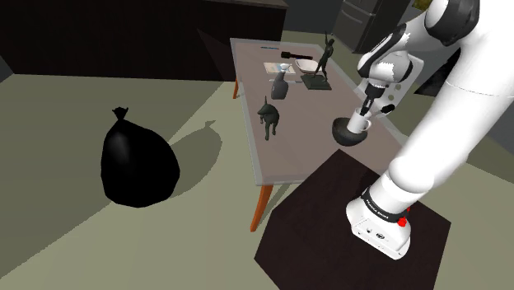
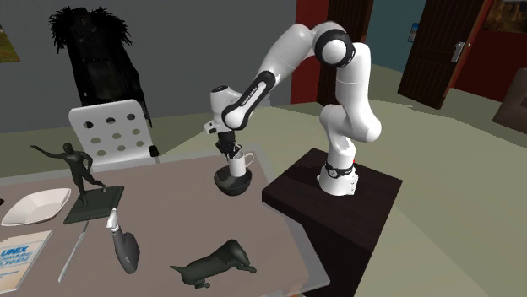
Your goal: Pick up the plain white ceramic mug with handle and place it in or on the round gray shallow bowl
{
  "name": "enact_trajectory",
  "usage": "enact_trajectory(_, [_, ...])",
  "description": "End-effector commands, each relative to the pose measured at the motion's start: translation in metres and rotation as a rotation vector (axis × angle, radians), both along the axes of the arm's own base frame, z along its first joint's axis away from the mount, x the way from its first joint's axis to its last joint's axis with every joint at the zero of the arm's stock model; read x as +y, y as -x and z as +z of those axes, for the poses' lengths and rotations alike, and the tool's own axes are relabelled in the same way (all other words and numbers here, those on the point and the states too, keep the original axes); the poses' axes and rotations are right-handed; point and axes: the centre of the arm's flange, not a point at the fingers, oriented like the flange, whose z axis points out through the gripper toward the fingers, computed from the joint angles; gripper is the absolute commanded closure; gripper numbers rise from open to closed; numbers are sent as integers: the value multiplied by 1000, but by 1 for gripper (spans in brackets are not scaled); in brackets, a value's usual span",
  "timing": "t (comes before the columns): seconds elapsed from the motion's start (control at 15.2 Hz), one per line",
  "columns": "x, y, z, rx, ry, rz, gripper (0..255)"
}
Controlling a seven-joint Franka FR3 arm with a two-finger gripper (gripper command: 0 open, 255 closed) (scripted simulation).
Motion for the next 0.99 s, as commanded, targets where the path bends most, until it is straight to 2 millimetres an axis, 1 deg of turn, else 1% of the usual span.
enact_trajectory(0.0, [0, 1, -11, 0, 0, 0, 255])
enact_trajectory(0.53, [0, 1, -11, 0, 0, 0, 255])
enact_trajectory(0.59, [0, 1, -11, 0, 0, 0, 0])
enact_trajectory(0.92, [0, 1, -11, 0, 0, 0, 0])
